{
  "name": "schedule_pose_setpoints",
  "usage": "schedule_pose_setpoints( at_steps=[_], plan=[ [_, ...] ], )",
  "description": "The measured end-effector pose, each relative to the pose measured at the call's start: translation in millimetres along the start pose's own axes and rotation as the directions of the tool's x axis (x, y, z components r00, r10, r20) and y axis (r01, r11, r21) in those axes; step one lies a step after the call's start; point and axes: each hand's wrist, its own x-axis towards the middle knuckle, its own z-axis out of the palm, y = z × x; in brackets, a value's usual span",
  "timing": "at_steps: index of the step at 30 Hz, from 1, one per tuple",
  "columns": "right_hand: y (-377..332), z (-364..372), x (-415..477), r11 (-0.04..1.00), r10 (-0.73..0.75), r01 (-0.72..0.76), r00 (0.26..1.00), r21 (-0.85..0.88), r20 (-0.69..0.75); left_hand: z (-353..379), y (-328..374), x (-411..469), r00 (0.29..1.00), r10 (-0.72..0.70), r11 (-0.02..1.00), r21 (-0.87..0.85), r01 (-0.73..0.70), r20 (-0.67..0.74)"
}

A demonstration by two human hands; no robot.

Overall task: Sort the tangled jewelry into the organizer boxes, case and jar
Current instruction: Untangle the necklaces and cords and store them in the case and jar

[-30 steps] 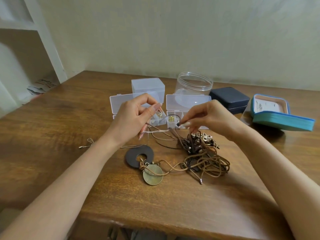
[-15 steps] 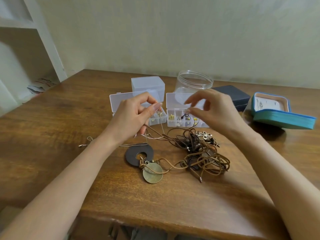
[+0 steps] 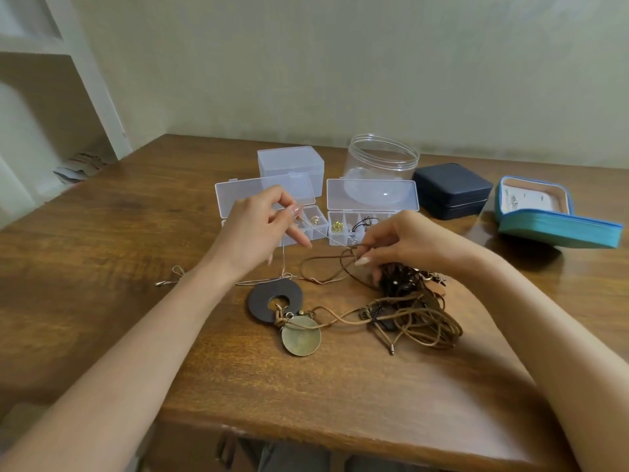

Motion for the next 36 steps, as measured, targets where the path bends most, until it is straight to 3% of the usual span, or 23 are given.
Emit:
schedule_pose_setpoints(
  at_steps=[6,13,20,27,32,36],
  plan=[
    [5,-14,-2,1.000,-0.001,0.003,0.991,0.012,-0.133,3,-4,2,0.999,-0.031,0.999,0.015,0.031,0.032],
    [-4,-24,-12,0.937,-0.036,0.130,0.959,0.324,-0.280,10,-3,0,0.988,-0.014,0.998,0.070,0.003,0.157],
    [-10,-13,-7,0.885,-0.002,0.188,0.917,0.426,-0.399,9,2,-1,0.923,-0.112,0.932,-0.284,0.227,0.369],
    [-4,-24,-10,0.757,0.017,0.256,0.912,0.601,-0.410,6,-2,1,0.961,-0.093,0.987,-0.105,0.124,0.261],
    [4,-37,-14,0.627,-0.068,0.332,0.925,0.705,-0.375,10,-7,1,0.978,-0.083,0.994,0.083,0.069,0.192],
    [0,-38,-18,0.537,-0.176,0.435,0.896,0.723,-0.409,11,-7,1,0.980,-0.083,0.991,0.122,0.061,0.182]
  ],
)
